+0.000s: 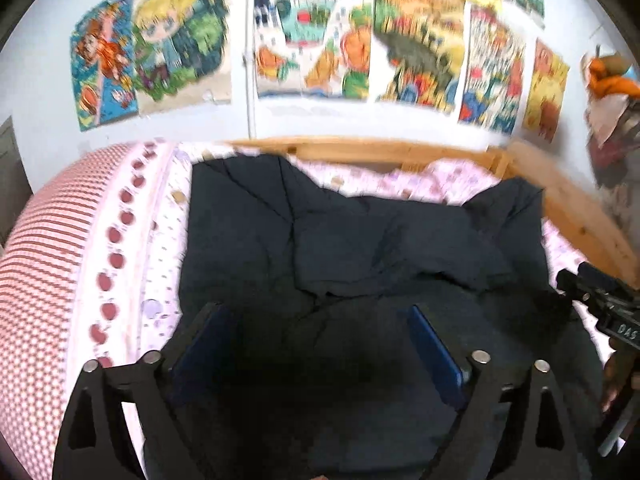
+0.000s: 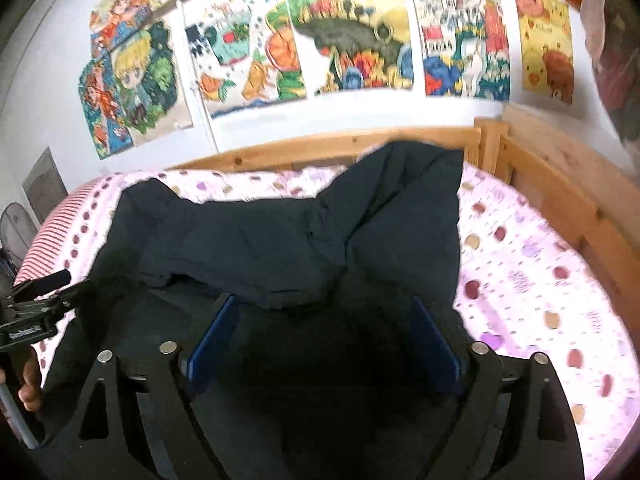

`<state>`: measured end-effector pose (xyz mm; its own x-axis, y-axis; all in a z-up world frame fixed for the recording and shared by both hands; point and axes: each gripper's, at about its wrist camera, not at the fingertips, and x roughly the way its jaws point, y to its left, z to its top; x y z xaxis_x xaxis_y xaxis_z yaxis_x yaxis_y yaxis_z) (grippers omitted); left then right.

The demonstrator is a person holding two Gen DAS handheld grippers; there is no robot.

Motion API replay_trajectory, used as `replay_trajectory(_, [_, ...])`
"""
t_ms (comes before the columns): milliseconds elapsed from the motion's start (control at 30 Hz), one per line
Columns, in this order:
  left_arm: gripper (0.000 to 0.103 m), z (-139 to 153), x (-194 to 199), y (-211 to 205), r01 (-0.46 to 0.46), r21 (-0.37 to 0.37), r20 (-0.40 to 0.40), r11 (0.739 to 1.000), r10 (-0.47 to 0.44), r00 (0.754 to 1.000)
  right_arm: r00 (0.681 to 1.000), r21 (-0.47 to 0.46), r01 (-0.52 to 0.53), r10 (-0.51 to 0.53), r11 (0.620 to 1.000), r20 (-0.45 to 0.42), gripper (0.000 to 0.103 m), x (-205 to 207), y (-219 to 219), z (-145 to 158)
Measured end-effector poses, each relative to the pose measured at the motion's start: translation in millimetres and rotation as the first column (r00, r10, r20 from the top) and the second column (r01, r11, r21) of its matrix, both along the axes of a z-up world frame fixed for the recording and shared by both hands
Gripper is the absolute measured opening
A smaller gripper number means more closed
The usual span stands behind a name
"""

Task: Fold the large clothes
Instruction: 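Pull both grippers back and up from the folded black jacket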

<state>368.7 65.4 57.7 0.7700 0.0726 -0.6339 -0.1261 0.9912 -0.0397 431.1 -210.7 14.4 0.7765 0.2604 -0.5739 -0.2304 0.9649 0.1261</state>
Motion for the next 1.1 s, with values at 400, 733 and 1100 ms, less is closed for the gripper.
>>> replay_trajectory(400, [0.103,60.5,-108.5,-10.6,-0.012,-0.015,0.136,1.000,0.014,0.991,0.997,-0.108,-0.063,0.066,0.992,0.030,0.090,-112.4,-2.6,68.8])
replay_trajectory(733, [0.103,69.6,-197.7,-33.6,0.030,0.047,0.238,0.998,-0.041,0.970,0.983,-0.110,-0.114,0.128,0.987,0.133,0.091,-211.3,-7.4,93.8])
replay_trajectory(1100, [0.103,55.2,-249.6,-54.7,0.042,0.172,0.275,0.984,-0.090,0.957,0.962,-0.149,-0.177,0.203,0.973,0.184,0.094,-261.7,-0.9,76.0])
